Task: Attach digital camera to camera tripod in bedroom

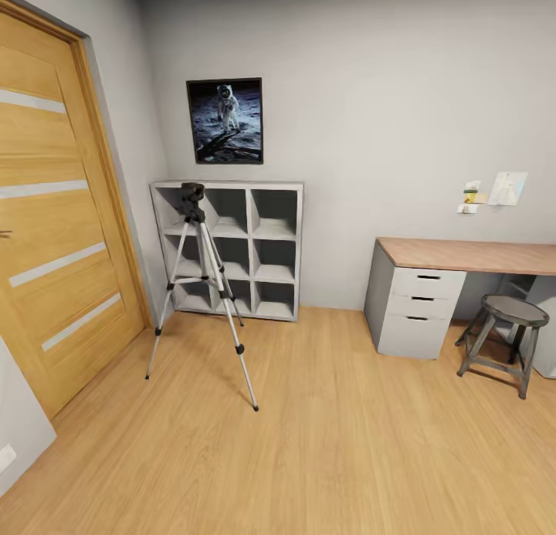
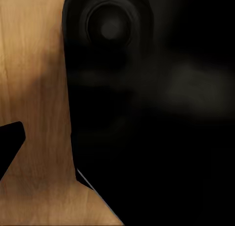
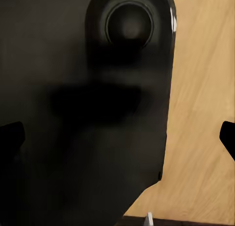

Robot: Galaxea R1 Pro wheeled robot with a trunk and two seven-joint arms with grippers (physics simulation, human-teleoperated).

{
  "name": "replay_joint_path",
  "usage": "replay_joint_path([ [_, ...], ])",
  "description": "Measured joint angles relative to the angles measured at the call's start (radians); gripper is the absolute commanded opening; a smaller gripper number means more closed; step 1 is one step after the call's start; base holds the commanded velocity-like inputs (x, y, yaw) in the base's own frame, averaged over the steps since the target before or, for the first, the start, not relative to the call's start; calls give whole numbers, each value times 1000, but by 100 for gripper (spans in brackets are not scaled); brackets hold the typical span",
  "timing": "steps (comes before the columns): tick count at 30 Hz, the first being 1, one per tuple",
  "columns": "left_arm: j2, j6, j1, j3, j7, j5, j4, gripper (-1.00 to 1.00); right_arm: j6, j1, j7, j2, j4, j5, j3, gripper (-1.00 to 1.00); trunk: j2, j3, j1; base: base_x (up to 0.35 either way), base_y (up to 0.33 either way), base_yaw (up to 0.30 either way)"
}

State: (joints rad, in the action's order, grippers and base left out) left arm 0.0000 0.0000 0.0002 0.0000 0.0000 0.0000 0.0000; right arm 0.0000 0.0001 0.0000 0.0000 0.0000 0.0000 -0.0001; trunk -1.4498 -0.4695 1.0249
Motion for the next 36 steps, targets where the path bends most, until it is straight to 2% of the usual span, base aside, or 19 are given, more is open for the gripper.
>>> replay_joint_path([
  [5,-1,1,28,2,-1,3,-18,100,6,0,0,-28,-16,-2,1,100,0,0,0,0,0,0],
  [10,9,-1,39,2,0,3,-20,100,-6,0,4,-54,-35,-4,-7,100,0,0,0,0,0,0],
  [18,21,-1,41,5,0,3,-21,100,-43,0,7,-60,-80,-4,-40,100,0,0,0,0,0,-87],
  [22,30,-1,42,6,0,3,-21,100,-47,0,8,-61,-103,-4,-60,100,0,0,0,39,0,-276],
  [36,31,0,42,6,0,3,-21,100,-48,0,6,-62,-108,-3,-130,100,0,0,0,126,0,-297],
])
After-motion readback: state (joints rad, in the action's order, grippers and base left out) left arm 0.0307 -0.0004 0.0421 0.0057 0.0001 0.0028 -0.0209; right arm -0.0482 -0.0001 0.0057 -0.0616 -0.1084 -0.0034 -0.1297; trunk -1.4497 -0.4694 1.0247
